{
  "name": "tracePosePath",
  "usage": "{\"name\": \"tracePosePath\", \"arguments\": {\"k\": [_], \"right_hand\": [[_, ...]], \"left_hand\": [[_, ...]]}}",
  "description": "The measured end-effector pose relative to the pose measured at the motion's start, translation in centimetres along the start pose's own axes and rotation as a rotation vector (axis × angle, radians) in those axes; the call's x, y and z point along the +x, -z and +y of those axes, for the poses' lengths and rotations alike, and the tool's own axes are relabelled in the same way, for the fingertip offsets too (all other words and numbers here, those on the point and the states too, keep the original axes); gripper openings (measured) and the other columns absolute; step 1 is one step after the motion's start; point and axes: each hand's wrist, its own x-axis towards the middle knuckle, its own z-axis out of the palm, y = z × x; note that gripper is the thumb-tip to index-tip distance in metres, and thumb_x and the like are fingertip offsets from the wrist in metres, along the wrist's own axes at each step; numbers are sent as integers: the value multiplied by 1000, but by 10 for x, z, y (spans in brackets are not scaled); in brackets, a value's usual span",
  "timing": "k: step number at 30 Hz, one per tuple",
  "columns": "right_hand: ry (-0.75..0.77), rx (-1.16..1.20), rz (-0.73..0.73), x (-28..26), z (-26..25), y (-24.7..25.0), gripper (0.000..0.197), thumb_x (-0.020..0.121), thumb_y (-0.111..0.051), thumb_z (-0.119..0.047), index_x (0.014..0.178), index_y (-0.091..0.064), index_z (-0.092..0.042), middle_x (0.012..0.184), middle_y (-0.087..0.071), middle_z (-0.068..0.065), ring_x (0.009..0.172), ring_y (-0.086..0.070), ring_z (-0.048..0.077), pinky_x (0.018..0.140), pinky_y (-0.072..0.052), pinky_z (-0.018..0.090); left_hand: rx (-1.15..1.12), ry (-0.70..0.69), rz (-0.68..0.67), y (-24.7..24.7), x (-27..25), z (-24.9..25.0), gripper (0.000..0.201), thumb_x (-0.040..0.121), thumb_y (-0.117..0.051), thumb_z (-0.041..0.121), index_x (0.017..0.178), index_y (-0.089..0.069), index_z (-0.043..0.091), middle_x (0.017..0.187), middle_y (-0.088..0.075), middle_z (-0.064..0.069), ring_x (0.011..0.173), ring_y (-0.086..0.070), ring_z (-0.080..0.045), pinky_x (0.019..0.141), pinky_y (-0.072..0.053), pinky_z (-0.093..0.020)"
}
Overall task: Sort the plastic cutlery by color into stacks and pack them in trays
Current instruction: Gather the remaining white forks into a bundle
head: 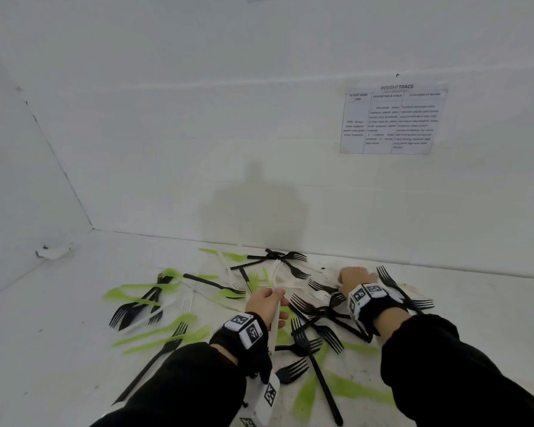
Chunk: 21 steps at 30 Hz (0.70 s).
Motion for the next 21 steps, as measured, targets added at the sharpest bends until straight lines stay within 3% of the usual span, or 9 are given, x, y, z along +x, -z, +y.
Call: {"name": "tracePosePath", "arguments": {"k": [3,5,9,11,14,15,18,21], "right_hand": [[-13,127,94,-1,3,9,30,100,-35,-26,123,-51,-17,126,-55,6,119,-50,26,101,-34,39],[81,285,99,1,1,13,27,99,-37,-22,117,-53,-9,120,-57,14,112,-54,29,92,-38,32],[223,270,-138,-6,-12,13,23,80,-66,-33,93,-63,-15,97,-61,6,92,-57,21,75,-40,23],[240,229,-187,-10,-19,6,26,75,-70,-38,85,-57,-18,94,-60,3,91,-58,20,74,-41,24],[250,200,-188,-12,-27,0,24,74,-71,-32,77,-49,-22,99,-59,4,91,-57,21,73,-40,24],[250,213,-186,-12,-28,0,20,75,-70,-29,83,-52,-22,102,-58,5,94,-57,21,75,-41,24],[234,302,-133,-14,-27,10,35,81,-65,-27,113,-54,-18,104,-58,4,103,-58,23,85,-45,28],[241,356,-36,-18,-24,23,25,85,-58,-27,109,-53,-24,92,-56,0,95,-60,22,83,-47,30]], "left_hand": [[11,-11,22,-1,1,-2,18,96,-50,20,82,-55,10,73,-56,-3,50,-51,-17,41,-42,-24],[1,-11,34,-2,2,-2,18,96,-50,20,81,-55,10,72,-56,-3,50,-50,-17,42,-41,-24],[-12,-9,30,-4,0,-3,19,96,-49,19,80,-54,9,71,-54,-3,48,-47,-16,41,-41,-22],[-13,-11,29,-4,-1,-4,18,96,-49,18,82,-55,9,71,-54,-3,48,-47,-16,41,-40,-22],[-19,-18,40,-2,-2,-3,18,96,-48,18,81,-55,10,72,-54,-3,49,-47,-16,42,-40,-22],[-24,-20,42,-1,-2,-2,18,96,-48,18,81,-55,10,72,-54,-3,49,-47,-16,42,-40,-22],[-34,-24,47,1,-4,-4,18,96,-48,19,83,-55,10,73,-54,-3,49,-46,-16,41,-41,-22],[-24,-28,50,2,-5,-5,18,96,-48,19,83,-56,9,73,-54,-3,50,-46,-15,41,-41,-21]]}}
